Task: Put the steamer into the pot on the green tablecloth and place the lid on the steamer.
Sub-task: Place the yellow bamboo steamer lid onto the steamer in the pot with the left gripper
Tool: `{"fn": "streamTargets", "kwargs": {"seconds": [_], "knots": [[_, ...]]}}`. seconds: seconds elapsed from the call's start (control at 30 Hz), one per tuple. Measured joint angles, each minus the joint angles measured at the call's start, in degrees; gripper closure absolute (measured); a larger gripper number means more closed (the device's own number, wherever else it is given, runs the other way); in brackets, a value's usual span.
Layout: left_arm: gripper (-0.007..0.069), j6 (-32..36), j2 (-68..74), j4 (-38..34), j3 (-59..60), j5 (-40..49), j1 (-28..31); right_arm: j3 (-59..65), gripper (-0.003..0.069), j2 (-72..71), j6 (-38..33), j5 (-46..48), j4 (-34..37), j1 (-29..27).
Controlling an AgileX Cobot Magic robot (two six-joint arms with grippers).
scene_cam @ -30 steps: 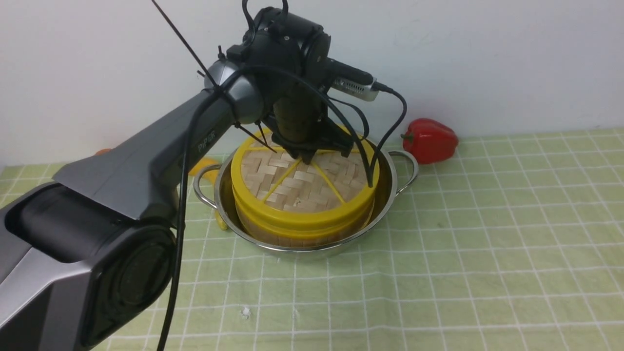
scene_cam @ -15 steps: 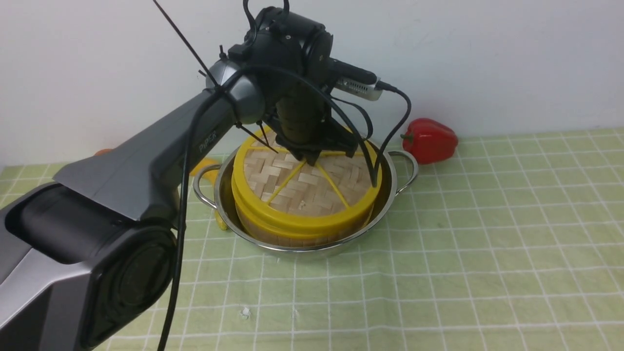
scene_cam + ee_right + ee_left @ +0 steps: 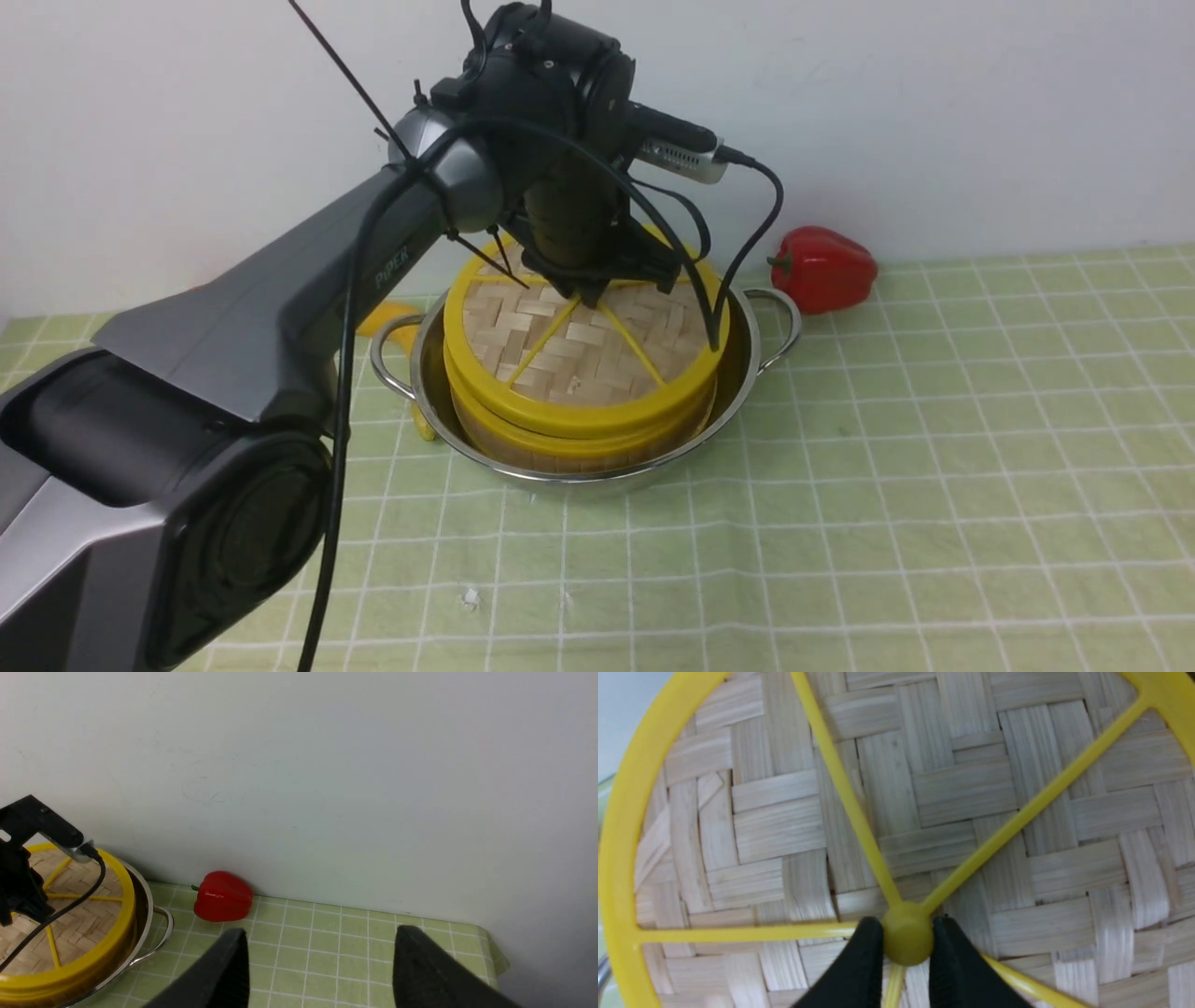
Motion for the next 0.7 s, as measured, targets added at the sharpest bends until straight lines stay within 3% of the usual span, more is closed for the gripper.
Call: {"fn": "streamTargets", "kwargs": {"seconds": [0.7], "knots": [[0.0508, 0.0, -2.8, -1.1, 0.3, -0.2, 0.0, 0.0, 0.0239, 0.1, 0.0, 0.0, 0.0, 0.0]]}}
